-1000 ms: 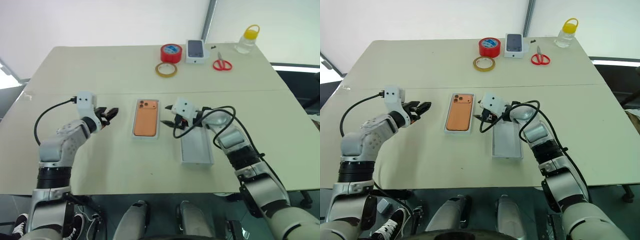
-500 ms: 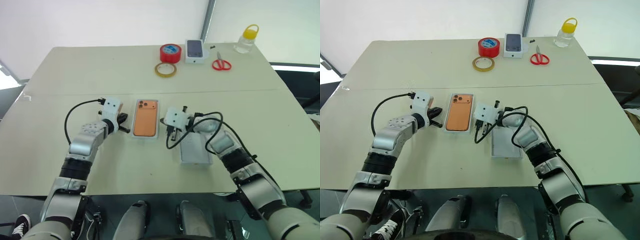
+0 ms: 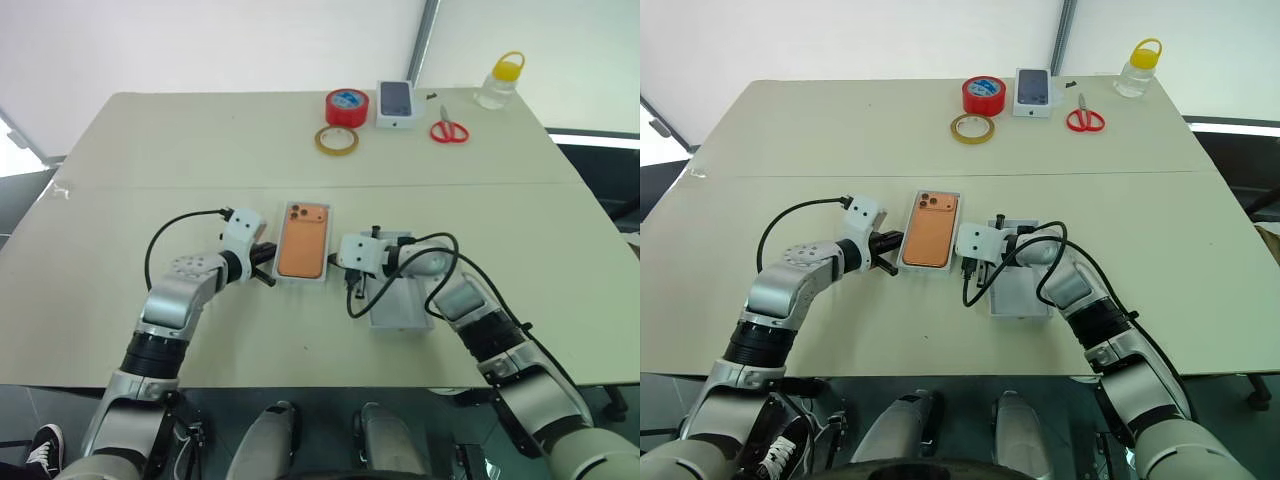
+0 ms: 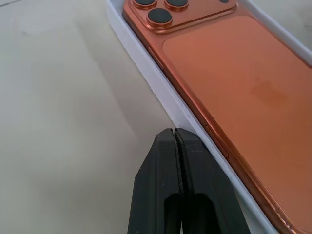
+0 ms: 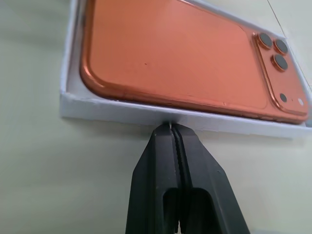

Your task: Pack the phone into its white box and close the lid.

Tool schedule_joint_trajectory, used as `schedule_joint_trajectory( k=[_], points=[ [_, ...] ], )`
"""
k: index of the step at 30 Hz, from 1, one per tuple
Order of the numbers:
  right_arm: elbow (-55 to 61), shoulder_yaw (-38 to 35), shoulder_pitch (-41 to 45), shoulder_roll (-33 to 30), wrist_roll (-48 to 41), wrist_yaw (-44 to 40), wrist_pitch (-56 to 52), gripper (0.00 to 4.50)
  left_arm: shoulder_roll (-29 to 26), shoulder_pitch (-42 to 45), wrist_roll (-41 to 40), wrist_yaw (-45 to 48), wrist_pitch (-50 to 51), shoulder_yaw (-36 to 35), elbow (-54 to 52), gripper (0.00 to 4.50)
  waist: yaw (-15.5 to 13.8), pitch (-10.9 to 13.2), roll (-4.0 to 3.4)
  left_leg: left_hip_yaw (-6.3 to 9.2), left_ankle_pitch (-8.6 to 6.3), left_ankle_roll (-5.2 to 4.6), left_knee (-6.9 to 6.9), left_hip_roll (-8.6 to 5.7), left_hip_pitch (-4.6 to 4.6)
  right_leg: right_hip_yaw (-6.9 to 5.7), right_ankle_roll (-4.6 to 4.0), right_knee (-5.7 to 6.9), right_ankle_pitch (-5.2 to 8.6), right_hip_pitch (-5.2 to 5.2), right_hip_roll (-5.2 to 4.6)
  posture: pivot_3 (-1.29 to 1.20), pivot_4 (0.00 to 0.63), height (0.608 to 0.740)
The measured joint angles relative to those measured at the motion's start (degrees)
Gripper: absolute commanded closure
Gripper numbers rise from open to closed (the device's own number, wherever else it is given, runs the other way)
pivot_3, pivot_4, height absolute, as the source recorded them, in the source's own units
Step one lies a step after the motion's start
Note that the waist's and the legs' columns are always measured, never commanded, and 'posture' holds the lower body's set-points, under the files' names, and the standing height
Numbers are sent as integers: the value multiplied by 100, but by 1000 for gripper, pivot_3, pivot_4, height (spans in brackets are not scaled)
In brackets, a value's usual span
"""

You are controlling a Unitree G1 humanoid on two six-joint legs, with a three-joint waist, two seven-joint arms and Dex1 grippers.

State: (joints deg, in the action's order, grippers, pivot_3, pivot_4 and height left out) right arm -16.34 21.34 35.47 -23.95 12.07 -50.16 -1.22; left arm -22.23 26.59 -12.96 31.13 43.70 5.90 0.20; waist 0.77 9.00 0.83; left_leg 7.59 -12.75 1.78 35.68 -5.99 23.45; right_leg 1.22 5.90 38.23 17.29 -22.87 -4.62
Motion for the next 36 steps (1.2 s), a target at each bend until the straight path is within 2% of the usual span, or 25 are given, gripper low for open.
schedule_joint_trajectory(
  k=[6,14,19,26,36],
  points=[
    [290,-131,-148,-144,-15,-157,-229,4455,81,-129,0,126,127,15,-263,4428,-15,0,0,1,-1,-2,0,0,0,-1,0,-6,0,4,-1,0,150,740],
    [1151,-280,-690,-665,-214,-698,-428,4455,405,-124,40,127,240,192,-369,4428,-32,0,0,4,-9,-16,7,-3,-3,-8,2,-10,1,17,-5,0,150,740],
    [1229,-440,-809,-913,-223,-776,-448,4455,541,-3,77,179,334,385,-345,4428,-66,0,0,5,-10,-16,24,-6,-3,-11,5,-13,3,28,-7,0,150,740],
    [1230,-870,-1041,-1434,-300,-967,-419,4455,744,456,231,785,176,902,133,4428,-211,0,0,5,-22,-35,42,-21,-3,-16,22,-27,13,49,-13,0,150,740],
    [1483,-1284,-1495,-1868,-405,-1190,-411,4455,1266,836,515,1065,-180,1078,835,4428,-329,0,1,2,-31,-49,48,-32,-3,-23,33,-33,20,58,-37,0,150,740]
  ],
)
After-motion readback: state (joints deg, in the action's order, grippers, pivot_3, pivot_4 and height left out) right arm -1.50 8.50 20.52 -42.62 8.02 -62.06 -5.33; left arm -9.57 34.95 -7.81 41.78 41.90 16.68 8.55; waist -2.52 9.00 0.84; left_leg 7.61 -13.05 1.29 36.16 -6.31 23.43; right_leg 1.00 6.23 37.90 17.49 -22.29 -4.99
